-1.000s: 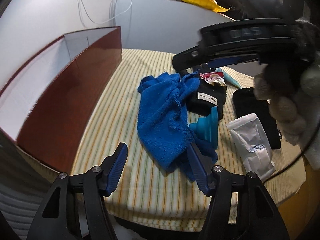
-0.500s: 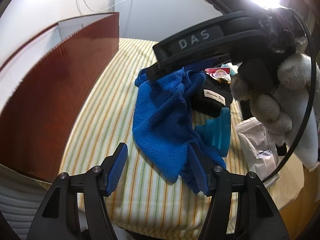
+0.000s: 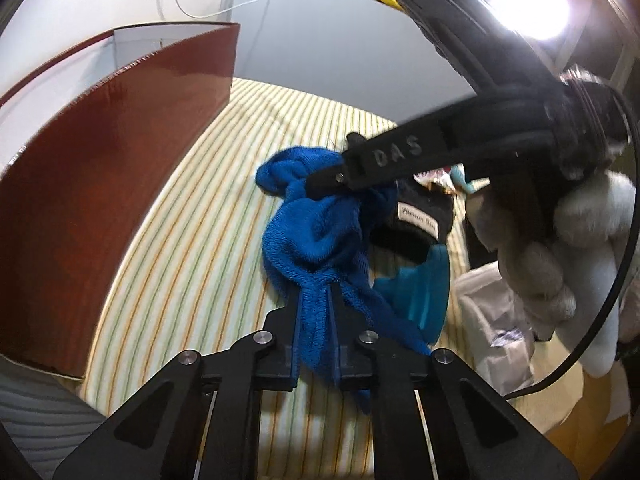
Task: Organize soft objects
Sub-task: 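Reach the left gripper to the blue towel and close on it, then lift the blue towel with the left gripper and release it into the shoebox, then grasp the teal funnel with the left gripper while the right grasps the white pouch, then carry the funnel and pouch to the shoebox and open both grippers, then move both tools back over the bed toward the orange package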
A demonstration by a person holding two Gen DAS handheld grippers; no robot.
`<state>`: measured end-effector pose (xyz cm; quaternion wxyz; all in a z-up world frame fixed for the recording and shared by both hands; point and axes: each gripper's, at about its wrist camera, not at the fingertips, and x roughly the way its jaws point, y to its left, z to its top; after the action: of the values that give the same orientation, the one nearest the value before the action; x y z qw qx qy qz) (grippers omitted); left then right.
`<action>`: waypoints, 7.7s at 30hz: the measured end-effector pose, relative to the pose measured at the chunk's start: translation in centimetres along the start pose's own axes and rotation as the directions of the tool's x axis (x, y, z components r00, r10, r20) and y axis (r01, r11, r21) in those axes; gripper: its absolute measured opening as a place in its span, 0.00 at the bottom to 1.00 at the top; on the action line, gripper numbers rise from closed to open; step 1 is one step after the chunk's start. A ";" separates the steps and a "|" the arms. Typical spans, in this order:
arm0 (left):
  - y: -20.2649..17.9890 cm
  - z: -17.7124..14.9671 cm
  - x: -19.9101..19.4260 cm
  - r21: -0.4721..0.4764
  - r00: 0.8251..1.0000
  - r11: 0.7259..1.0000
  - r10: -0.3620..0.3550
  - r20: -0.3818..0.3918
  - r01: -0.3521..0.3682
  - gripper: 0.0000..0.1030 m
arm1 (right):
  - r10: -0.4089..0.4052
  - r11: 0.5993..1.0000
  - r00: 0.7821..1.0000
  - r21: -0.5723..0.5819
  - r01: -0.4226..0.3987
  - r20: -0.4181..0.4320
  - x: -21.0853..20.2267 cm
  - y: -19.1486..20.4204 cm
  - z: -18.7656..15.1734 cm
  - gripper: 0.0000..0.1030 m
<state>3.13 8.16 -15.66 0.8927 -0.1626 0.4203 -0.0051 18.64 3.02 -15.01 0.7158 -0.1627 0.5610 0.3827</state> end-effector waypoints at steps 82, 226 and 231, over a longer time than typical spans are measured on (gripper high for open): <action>-1.8 3.2 -8.8 0.215 0.984 0.973 0.047 0.173 -0.084 0.60 | -0.271 0.930 0.891 0.337 0.146 0.364 -19.5 -3.2 -19.9 0.64; 8.2 5.0 -13.8 0.067 0.904 0.941 0.296 0.310 -0.331 0.55 | -0.077 0.994 0.886 -0.034 0.104 0.457 -14.1 11.4 1.3 0.64; 5.9 4.8 -13.4 0.089 0.921 0.957 0.238 0.308 -0.277 0.55 | -0.144 0.989 0.862 0.039 0.143 0.487 -17.3 7.8 -2.9 0.65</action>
<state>-2.69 17.02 -4.54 0.9467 -0.0459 0.2993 0.1094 9.60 -0.14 1.60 0.8607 -0.1016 0.3488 0.3568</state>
